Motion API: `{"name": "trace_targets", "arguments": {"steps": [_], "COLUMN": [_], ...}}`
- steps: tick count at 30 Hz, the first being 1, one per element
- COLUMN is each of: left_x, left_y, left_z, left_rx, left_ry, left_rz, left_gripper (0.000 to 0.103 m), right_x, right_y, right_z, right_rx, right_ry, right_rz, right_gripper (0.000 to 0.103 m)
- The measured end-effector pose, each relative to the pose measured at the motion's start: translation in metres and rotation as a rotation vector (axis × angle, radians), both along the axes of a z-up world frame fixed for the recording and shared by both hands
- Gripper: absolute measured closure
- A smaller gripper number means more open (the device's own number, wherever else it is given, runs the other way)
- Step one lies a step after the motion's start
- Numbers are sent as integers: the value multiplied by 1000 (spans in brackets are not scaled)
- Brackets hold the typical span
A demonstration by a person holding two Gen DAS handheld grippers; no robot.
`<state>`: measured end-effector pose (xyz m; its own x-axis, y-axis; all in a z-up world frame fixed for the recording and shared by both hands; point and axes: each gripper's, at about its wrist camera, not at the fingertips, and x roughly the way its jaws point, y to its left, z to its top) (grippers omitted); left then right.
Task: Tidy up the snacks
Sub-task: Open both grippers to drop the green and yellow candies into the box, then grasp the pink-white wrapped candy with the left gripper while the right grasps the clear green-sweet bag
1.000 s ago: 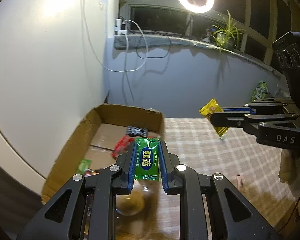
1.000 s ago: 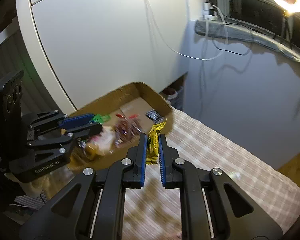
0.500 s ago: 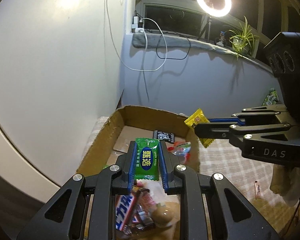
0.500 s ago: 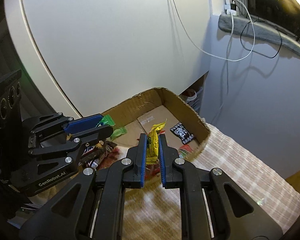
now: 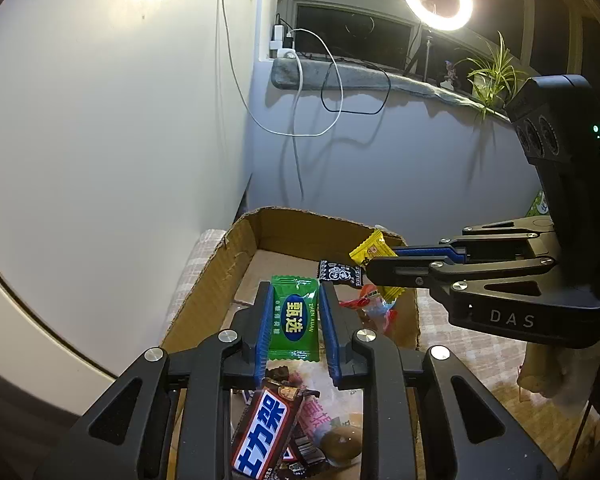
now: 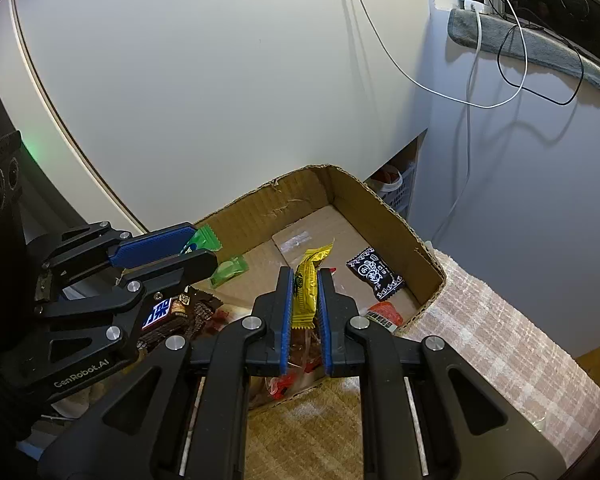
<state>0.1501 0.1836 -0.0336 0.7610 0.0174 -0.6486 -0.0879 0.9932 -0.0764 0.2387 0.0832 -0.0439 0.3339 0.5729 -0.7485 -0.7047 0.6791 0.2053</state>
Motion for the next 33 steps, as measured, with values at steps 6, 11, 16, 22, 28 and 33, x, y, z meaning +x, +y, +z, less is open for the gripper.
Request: {"name": "trace_targets", "arguments": {"steps": [6, 11, 16, 22, 28, 33], "left_x": [1, -1, -3, -8, -17, -23], "left_y": [0, 1, 2, -3, -22, -45], "left_z": [1, 2, 3, 8, 18, 22], "left_rx": [10, 12, 18, 21, 18, -8], "left_ry": [0, -3, -15, -28, -49, -59], "left_rz": [5, 6, 16, 21, -7, -51], "left_gripper": [79, 67, 49, 48, 48, 48], "right_x": [3, 5, 5, 3, -6, -18], "right_y": [-1, -5, -9, -24, -55, -99], "right_z": [0, 2, 4, 12, 26, 38], "right_rx": [3, 23, 20, 24, 35, 43], "right_ry": [8, 1, -11, -32, -54, -80], "right_rz": [-10, -32, -53, -91, -118, -152], "right_gripper": [91, 47, 30, 23, 21, 20]}}
